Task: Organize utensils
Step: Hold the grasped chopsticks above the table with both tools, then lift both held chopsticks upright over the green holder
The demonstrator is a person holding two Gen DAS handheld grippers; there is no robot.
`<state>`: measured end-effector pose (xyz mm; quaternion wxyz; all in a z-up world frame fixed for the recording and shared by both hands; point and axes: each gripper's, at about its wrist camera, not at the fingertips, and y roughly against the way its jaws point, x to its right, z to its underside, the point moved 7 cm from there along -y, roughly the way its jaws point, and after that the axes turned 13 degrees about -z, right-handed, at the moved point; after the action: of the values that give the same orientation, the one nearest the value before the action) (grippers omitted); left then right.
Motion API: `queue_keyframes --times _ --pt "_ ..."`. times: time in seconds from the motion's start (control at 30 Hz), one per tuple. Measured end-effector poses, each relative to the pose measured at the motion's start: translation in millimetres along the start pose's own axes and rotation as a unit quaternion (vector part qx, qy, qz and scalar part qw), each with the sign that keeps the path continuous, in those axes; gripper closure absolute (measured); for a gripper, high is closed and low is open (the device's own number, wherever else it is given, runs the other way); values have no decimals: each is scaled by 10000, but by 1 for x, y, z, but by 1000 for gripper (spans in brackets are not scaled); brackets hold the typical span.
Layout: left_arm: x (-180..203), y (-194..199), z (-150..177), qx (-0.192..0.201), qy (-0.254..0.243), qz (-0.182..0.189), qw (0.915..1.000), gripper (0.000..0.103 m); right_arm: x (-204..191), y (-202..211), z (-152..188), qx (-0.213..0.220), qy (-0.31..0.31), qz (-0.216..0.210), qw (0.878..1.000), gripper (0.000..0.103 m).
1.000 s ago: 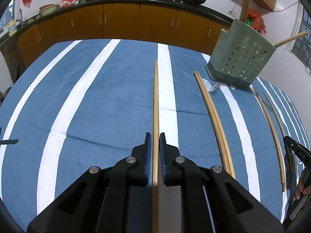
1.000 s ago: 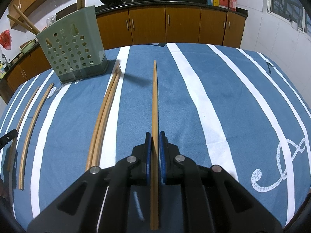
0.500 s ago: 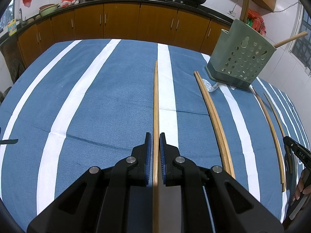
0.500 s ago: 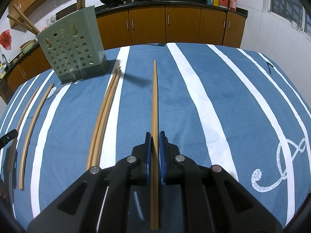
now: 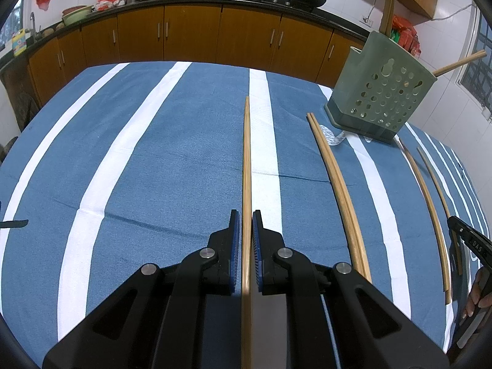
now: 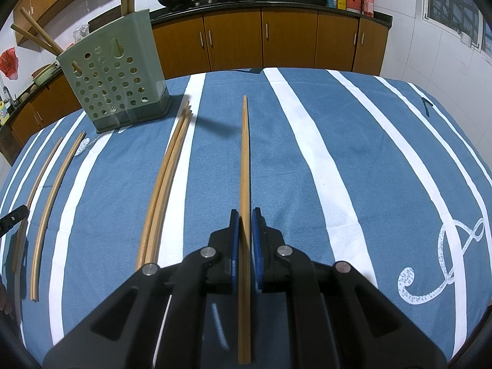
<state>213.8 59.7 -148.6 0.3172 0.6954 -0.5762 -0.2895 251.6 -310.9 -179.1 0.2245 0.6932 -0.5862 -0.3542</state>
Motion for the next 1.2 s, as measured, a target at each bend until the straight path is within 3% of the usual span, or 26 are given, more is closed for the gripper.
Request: queue_keyframes --times 0.07,0.17,0.23,0.3,0.47,0.53,0.8,0.97,1.2 --pt "1 1 1 11 -65 -49 10000 93 -2 1 2 -22 52 37 10000 92" --pt "2 8 9 16 -228 -123 9997 93 -5 5 8 -88 144 29 9999 82" --pt "1 11 14 35 -266 -116 9996 93 -5 8 13 -69 191 23 9998 82" --pt "1 14 17 40 -298 -140 9994 93 -5 10 15 -53 168 -10 9998 92" --pt "2 13 16 13 -345 -124 9993 96 0 18 11 -20 -31 -110 9999 96" --pt "-1 20 12 56 -242 -39 9997 96 -1 27 4 125 10 -105 9999 96" --pt "-9 74 -33 831 -49 146 9964 96 -9 83 -43 1007 154 -95 9947 96" --pt "-11 106 -70 1335 75 257 9907 96 -14 113 -74 1573 212 -178 9872 96" --pt "-5 137 -110 1738 125 437 9837 96 -34 160 -116 2276 359 -489 9719 96"
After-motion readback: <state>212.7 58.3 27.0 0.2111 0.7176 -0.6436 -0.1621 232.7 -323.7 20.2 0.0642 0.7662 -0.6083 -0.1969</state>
